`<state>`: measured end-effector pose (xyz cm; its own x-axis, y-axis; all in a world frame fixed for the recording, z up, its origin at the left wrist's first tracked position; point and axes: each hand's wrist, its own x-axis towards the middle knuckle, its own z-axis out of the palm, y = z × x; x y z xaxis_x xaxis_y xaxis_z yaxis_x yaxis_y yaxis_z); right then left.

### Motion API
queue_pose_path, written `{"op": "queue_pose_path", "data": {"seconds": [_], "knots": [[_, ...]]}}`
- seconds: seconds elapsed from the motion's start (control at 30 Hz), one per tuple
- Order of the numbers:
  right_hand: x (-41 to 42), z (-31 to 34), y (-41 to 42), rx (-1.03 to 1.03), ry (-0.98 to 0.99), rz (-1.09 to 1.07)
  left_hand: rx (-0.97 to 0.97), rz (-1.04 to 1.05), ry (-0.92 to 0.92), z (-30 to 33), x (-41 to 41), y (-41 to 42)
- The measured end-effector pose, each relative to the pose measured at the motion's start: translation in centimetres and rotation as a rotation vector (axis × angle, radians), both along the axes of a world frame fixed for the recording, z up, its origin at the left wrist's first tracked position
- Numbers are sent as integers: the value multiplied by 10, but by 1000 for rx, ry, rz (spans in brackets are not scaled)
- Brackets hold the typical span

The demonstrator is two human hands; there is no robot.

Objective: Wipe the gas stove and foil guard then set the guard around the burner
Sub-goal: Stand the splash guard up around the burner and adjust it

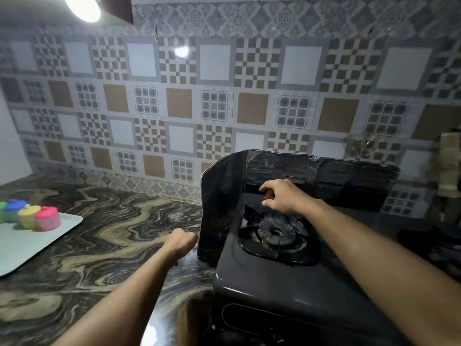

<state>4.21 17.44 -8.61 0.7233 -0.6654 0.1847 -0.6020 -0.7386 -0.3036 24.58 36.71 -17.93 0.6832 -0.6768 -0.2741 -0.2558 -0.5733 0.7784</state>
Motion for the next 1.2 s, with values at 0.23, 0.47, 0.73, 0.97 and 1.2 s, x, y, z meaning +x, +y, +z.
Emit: {"op": "queue_pose_path", "data": {"seconds": [0.23, 0.47, 0.73, 0.97, 1.2], "knots": [[15, 18, -4, -1, 43, -47, -141, -12, -146, 30, 1, -19], [58, 40, -61, -67, 72, -74, -226, 61, -170, 38, 18, -63], [121, 30, -113, -284, 124, 8, -227, 88, -239, 24, 22, -97], [169, 9, -134, -488, 235, 174, -228, 138, -250, 20, 20, -111], [193, -31, -154, -665, 68, 167, -370, 107, -76, 17, 15, -120]]}}
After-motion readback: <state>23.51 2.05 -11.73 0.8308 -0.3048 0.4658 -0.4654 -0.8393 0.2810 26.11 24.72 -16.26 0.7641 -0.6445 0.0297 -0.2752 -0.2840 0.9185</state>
